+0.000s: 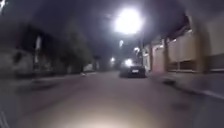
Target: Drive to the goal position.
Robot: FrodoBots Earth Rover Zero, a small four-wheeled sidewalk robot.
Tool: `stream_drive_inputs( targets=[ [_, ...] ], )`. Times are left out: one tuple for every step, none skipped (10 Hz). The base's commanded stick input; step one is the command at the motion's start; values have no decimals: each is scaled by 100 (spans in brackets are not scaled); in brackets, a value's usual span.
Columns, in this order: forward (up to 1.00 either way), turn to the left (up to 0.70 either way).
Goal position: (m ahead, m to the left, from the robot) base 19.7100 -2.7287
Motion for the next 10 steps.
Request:
stream_drive_inputs(
  targets=[
    [70,-6],
    [70,-25],
    [70,-35],
    [70,-35],
    [70,-26],
    [70,0],
    [70,0],
    [70,0],
    [70,0],
    [70,0]
  ],
)
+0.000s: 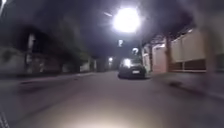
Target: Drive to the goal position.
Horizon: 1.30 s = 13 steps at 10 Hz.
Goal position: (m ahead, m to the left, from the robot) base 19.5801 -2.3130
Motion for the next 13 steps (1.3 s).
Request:
stream_drive_inputs(
  targets=[
    [70,0],
    [70,0],
    [70,0],
    [70,0],
    [70,0],
    [70,0],
    [70,0],
    [70,0],
    [70,0],
    [70,0],
    [70,0],
    [70,0],
    [70,0]
  ],
)
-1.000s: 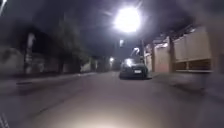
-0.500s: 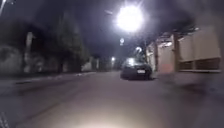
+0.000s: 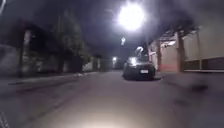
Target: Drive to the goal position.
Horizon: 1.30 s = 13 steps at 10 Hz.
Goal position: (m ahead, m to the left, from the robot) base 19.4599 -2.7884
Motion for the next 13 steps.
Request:
stream_drive_inputs(
  targets=[
    [70,0],
    [70,0],
    [70,0],
    [70,0],
    [70,0],
    [70,0],
    [70,0],
    [70,0],
    [70,0],
    [70,-14],
    [70,-26],
    [70,-35],
    [70,-35]
  ],
)
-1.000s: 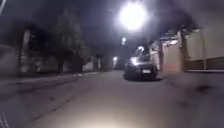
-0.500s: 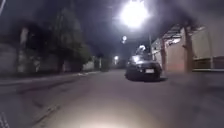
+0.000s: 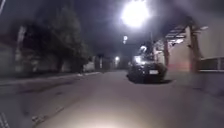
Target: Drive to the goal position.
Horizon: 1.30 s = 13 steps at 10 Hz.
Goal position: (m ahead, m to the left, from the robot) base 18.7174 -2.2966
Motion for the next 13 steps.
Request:
stream_drive_inputs(
  targets=[
    [70,-35],
    [70,-35],
    [70,-35],
    [70,-26],
    [70,-13],
    [70,0],
    [70,0],
    [70,0],
    [70,0],
    [70,0],
    [70,0],
    [70,0],
    [70,0]
  ],
)
